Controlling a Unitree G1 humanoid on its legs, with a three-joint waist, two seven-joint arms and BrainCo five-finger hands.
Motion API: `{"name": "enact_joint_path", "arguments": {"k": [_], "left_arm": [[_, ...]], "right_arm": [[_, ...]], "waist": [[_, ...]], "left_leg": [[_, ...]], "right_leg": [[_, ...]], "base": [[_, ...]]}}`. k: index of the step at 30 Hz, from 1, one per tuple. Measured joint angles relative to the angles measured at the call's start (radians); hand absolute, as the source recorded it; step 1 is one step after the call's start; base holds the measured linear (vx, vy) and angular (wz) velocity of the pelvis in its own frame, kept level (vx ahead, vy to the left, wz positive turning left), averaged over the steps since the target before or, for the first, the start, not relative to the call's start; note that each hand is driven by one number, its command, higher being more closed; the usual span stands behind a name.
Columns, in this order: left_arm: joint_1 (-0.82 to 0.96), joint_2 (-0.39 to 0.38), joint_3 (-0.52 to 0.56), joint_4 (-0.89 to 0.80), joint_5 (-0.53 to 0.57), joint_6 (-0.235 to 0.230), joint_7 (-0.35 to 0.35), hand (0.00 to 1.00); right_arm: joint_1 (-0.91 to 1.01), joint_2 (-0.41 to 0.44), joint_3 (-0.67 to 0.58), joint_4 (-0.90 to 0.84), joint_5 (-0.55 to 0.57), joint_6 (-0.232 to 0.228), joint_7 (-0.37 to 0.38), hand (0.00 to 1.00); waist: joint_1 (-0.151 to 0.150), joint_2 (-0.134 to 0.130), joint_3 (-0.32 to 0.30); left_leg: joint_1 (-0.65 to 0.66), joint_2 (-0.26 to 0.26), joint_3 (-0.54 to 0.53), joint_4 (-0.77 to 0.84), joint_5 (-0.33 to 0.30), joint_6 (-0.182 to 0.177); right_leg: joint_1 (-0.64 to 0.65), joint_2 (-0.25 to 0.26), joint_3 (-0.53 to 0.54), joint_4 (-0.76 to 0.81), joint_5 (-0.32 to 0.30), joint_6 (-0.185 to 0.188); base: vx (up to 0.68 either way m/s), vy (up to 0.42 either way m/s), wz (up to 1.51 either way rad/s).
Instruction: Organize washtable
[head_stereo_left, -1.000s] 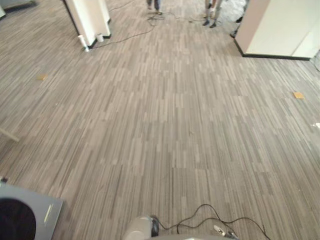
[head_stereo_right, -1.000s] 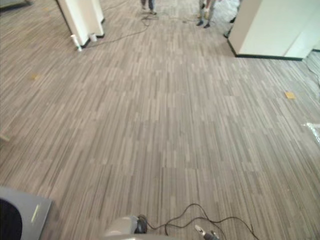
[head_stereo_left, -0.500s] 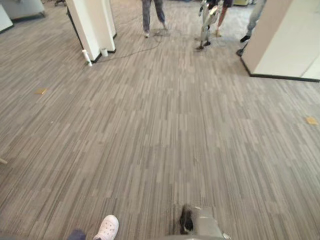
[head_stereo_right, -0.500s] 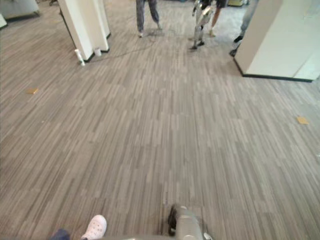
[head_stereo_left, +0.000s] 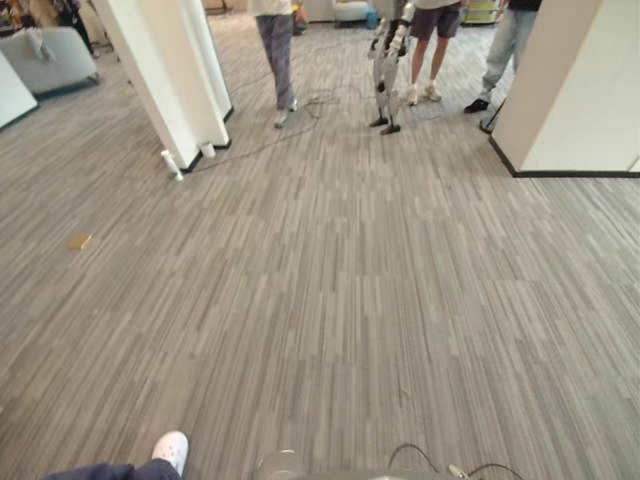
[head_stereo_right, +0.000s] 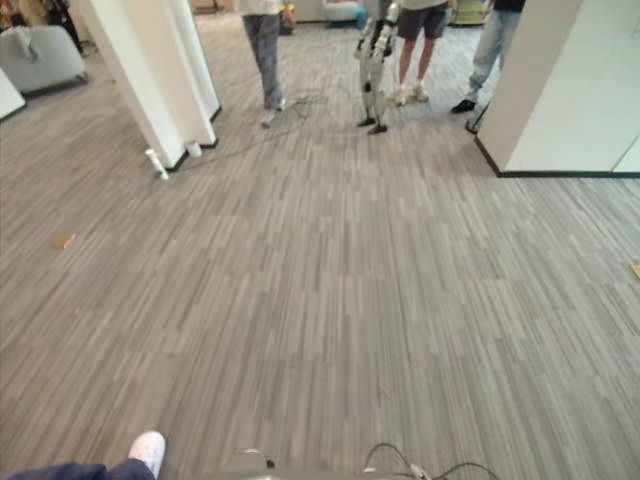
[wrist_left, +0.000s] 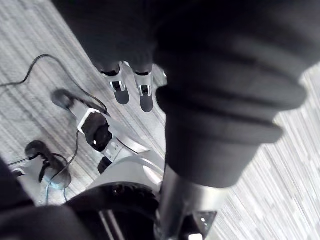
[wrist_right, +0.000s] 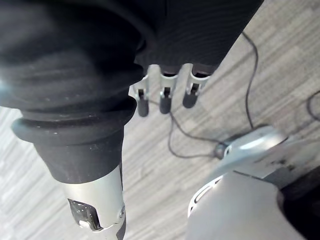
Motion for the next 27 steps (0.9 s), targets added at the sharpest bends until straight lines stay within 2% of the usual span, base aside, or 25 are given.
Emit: {"name": "enact_joint_path", "arguments": {"k": [1, 2, 3, 4, 5, 7, 9, 10, 11, 12, 13, 14, 15, 17, 18, 19, 20, 21, 27], "left_arm": [[-0.001, 0.011, -0.026, 0.000, 0.001, -0.001, -0.001, 0.00], [-0.005, 0.025, -0.061, 0.003, 0.000, 0.000, 0.000, 0.00], [-0.009, 0.033, -0.079, 0.006, -0.001, -0.001, 0.003, 0.00], [-0.014, 0.051, -0.104, 0.011, -0.007, -0.001, 0.005, 0.00], [-0.019, 0.083, -0.132, 0.025, -0.009, -0.008, 0.003, 0.00], [-0.017, 0.090, -0.142, 0.030, -0.009, -0.025, -0.005, 0.00], [-0.016, 0.097, -0.157, 0.035, -0.005, -0.031, -0.005, 0.00], [-0.018, 0.099, -0.158, 0.045, 0.002, -0.031, -0.001, 0.00], [-0.020, 0.106, -0.159, 0.060, 0.013, -0.029, 0.004, 0.00], [-0.021, 0.111, -0.164, 0.068, 0.015, -0.029, 0.005, 0.00], [-0.020, 0.119, -0.166, 0.076, 0.022, -0.027, 0.006, 0.00], [-0.020, 0.122, -0.166, 0.079, 0.026, -0.026, 0.006, 0.00], [-0.019, 0.122, -0.164, 0.081, 0.035, -0.018, 0.014, 0.00], [-0.016, 0.120, -0.153, 0.080, 0.039, -0.017, 0.019, 0.00], [-0.011, 0.114, -0.141, 0.078, 0.040, -0.020, 0.019, 0.00], [-0.007, 0.113, -0.133, 0.075, 0.040, -0.021, 0.018, 0.00], [0.001, 0.102, -0.115, 0.069, 0.046, -0.020, 0.017, 0.00], [0.002, 0.082, -0.090, 0.069, 0.051, -0.020, 0.034, 0.00], [0.012, 0.062, -0.046, 0.070, 0.050, -0.020, 0.046, 0.00]], "right_arm": [[0.000, 0.000, -0.001, 0.003, 0.000, 0.002, -0.001, 0.00], [0.000, -0.001, -0.004, 0.017, 0.000, 0.002, -0.001, 0.00], [0.000, -0.003, -0.006, 0.020, 0.000, 0.002, -0.002, 0.00], [-0.001, -0.001, -0.006, 0.034, 0.000, 0.004, -0.009, 0.00], [-0.012, 0.009, -0.004, 0.066, -0.001, 0.003, -0.017, 0.00], [-0.019, 0.013, -0.026, 0.086, -0.010, 0.003, -0.016, 0.00], [-0.019, 0.020, -0.045, 0.085, -0.012, 0.003, -0.014, 0.00], [-0.016, 0.021, -0.046, 0.085, -0.012, 0.001, -0.013, 0.00], [-0.017, 0.024, -0.046, 0.080, -0.009, -0.004, -0.006, 0.00], [-0.018, 0.027, -0.045, 0.076, -0.008, -0.006, -0.002, 0.00], [-0.014, 0.032, -0.042, 0.055, -0.006, -0.008, 0.003, 0.00], [-0.011, 0.033, -0.040, 0.053, -0.004, -0.010, 0.003, 0.00], [-0.008, 0.038, -0.035, 0.051, 0.004, -0.013, 0.003, 0.00], [-0.002, 0.040, -0.021, 0.042, 0.011, -0.015, 0.001, 0.00], [0.000, 0.041, -0.021, 0.042, 0.014, -0.017, -0.001, 0.00], [0.002, 0.043, -0.020, 0.043, 0.013, -0.017, -0.001, 0.00], [0.008, 0.045, -0.020, 0.043, 0.014, -0.017, -0.002, 0.00], [0.010, 0.032, -0.019, 0.041, 0.016, -0.017, -0.001, 0.00], [0.014, 0.018, 0.012, 0.037, -0.015, -0.008, -0.018, 0.00]], "waist": [[-0.002, -0.003, -0.001], [-0.002, -0.005, -0.001], [-0.002, -0.006, -0.002], [0.003, -0.021, -0.010], [-0.001, -0.054, -0.023], [0.003, -0.057, -0.027], [0.004, -0.061, -0.028], [0.004, -0.066, -0.029], [0.002, -0.061, -0.031], [-0.001, -0.062, -0.032], [-0.003, -0.069, -0.026], [-0.003, -0.070, -0.024], [-0.003, -0.061, -0.018], [-0.003, -0.063, -0.018], [-0.003, -0.066, -0.019], [-0.004, -0.074, -0.023], [0.002, -0.093, -0.033], [0.002, -0.067, -0.037], [0.000, -0.057, -0.060]], "left_leg": [[-0.017, -0.033, -0.017, -0.154, 0.006, -0.001], [-0.020, -0.075, -0.062, -0.311, 0.030, -0.021], [-0.019, -0.093, -0.086, -0.374, 0.079, -0.011], [0.003, -0.134, -0.100, -0.417, 0.185, 0.024], [0.016, -0.171, -0.082, -0.425, 0.165, 0.061], [0.013, -0.187, -0.045, -0.377, 0.133, 0.101], [0.049, -0.202, -0.022, -0.372, 0.123, 0.117], [0.083, -0.209, -0.017, -0.392, 0.119, 0.122], [0.152, -0.217, -0.006, -0.441, 0.119, 0.124], [0.180, -0.221, -0.005, -0.463, 0.117, 0.126], [0.234, -0.227, -0.004, -0.505, 0.107, 0.141], [0.258, -0.229, -0.006, -0.528, 0.105, 0.142], [0.298, -0.226, -0.018, -0.574, 0.105, 0.143], [0.312, -0.223, -0.049, -0.600, 0.096, 0.136], [0.307, -0.224, -0.069, -0.597, 0.090, 0.130], [0.301, -0.231, -0.080, -0.592, 0.086, 0.124], [0.294, -0.237, -0.097, -0.591, 0.078, 0.115], [0.292, -0.220, -0.102, -0.600, 0.084, 0.105], [0.303, -0.173, -0.120, -0.673, 0.118, 0.054]], "right_leg": [[0.028, -0.026, 0.002, -0.023, -0.010, 0.022], [0.054, -0.053, 0.002, -0.039, -0.025, 0.051], [0.068, -0.064, 0.003, -0.044, -0.034, 0.066], [0.090, -0.094, 0.012, -0.054, -0.051, 0.094], [0.096, -0.131, 0.022, -0.066, -0.051, 0.109], [0.098, -0.165, 0.057, -0.053, -0.023, 0.139], [0.072, -0.183, 0.097, 0.030, 0.004, 0.157], [0.031, -0.190, 0.126, 0.133, 0.011, 0.153], [-0.053, -0.197, 0.172, 0.345, 0.041, 0.155], [-0.089, -0.199, 0.184, 0.434, 0.060, 0.158], [-0.154, -0.212, 0.182, 0.588, 0.040, 0.159], [-0.177, -0.215, 0.166, 0.631, 0.015, 0.160], [-0.220, -0.212, 0.112, 0.646, -0.036, 0.158], [-0.241, -0.203, 0.051, 0.544, -0.062, 0.167], [-0.230, -0.180, 0.054, 0.398, -0.054, 0.168], [-0.220, -0.165, 0.059, 0.306, -0.023, 0.162], [-0.191, -0.160, 0.057, 0.208, -0.018, 0.143], [-0.178, -0.148, 0.044, 0.154, -0.004, 0.149], [-0.134, -0.086, 0.002, 0.029, 0.037, 0.127]], "base": [[0.43, 0.248, 0.06], [0.37, 0.241, 0.08], [0.39, 0.284, 0.01], [0.42, 0.296, -0.02], [0.44, 0.278, -0.09], [0.52, 0.296, -0.23], [0.35, 0.235, -0.38], [0.27, 0.203, -0.47], [0.21, 0.156, -0.44], [0.26, 0.186, -0.34], [0.14, 0.094, -0.13], [0.20, 0.118, 0.00], [0.09, 0.051, 0.12], [0.07, -0.004, 0.43], [0.06, -0.052, 0.57], [0.06, -0.100, 0.53], [0.09, -0.090, 0.35], [0.09, -0.088, 0.22], [0.13, -0.098, 0.06]]}}
